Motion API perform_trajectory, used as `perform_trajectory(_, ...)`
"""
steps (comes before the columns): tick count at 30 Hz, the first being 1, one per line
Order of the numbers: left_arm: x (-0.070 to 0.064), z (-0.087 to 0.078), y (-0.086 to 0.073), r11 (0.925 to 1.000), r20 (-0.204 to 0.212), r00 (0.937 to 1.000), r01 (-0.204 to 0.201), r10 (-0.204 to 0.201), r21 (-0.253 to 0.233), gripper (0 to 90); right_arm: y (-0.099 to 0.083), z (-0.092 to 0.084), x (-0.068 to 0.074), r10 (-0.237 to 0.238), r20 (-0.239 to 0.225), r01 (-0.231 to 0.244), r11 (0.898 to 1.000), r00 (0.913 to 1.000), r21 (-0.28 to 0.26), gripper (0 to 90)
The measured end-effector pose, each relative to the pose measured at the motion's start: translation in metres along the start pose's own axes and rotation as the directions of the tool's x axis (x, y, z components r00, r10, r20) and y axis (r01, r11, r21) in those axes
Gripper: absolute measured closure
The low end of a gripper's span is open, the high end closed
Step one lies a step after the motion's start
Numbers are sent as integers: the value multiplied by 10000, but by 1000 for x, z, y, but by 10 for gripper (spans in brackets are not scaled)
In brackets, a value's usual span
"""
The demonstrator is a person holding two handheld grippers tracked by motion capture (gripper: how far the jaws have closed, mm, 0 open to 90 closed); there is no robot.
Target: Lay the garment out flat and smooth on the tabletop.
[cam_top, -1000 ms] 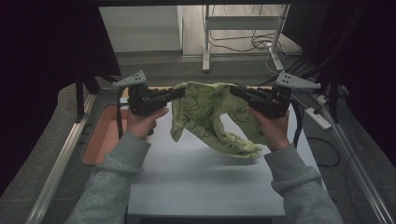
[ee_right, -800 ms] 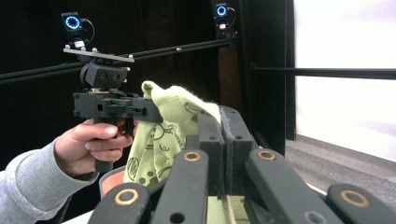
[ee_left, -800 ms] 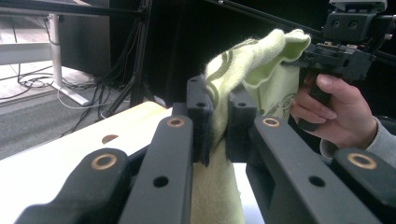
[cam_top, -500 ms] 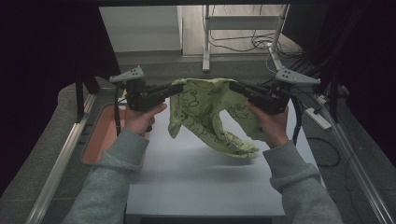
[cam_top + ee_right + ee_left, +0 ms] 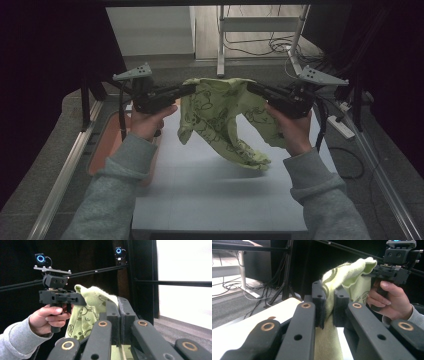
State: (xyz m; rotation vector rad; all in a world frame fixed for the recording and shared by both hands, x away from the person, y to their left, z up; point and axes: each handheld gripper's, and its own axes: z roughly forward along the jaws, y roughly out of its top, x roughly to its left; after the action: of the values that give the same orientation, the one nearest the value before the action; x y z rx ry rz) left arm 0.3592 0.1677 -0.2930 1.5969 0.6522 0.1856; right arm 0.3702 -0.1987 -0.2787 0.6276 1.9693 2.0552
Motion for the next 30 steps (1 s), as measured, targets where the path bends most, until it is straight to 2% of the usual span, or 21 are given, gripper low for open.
perform_trajectory(13, -12, -9, 18, 9995, -39, 9995, -298, 298, -115, 826, 17, -4, 12, -277, -101, 275, 9994, 9996, -204, 882)
perform_trajectory(23, -25, -17, 37, 9972, -31, 9976, -693, 692, -276, 826, 40, -9, 23, -617, -96, 613, 9975, 9980, -360, 882)
perform_trajectory(30, -30, -21, 44, 9960, 24, 9967, -816, 817, -374, 826, 50, -13, 30, -794, -115, 787, 9957, 9968, -486, 882)
